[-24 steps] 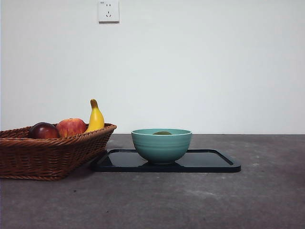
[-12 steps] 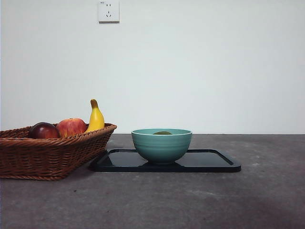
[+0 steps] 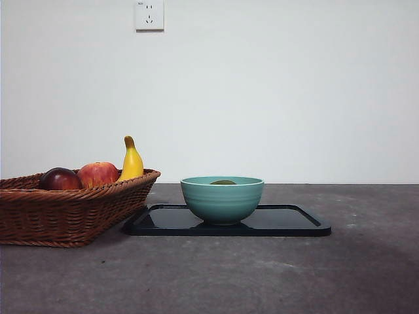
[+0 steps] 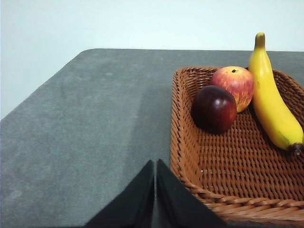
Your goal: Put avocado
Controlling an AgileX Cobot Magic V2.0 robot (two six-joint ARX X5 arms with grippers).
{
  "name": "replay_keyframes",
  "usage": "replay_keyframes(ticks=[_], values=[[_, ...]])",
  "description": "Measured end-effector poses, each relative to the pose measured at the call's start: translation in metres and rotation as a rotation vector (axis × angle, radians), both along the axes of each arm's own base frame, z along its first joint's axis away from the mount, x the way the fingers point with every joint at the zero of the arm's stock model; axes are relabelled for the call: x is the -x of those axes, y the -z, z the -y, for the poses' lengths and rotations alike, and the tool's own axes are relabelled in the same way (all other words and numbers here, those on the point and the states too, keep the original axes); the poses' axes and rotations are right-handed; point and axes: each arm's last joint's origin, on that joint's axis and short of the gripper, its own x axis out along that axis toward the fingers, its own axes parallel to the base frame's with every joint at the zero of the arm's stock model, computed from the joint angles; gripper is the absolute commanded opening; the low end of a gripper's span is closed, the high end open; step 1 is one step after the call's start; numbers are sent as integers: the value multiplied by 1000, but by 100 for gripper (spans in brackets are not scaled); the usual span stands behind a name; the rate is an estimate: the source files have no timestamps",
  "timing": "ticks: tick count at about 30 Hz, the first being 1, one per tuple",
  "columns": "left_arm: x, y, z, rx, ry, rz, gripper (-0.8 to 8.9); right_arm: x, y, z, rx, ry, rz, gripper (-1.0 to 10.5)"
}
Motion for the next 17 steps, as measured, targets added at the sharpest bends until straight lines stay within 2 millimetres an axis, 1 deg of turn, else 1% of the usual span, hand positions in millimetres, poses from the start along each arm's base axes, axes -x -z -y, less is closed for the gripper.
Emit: replay_keyframes(ticks=[9,17], values=[[0,0,0,0,0,0,7,-2,30,0,-2,13,-38,6],[0,0,0,0,0,0,7,-2,39,0,-3,13,-62,7]])
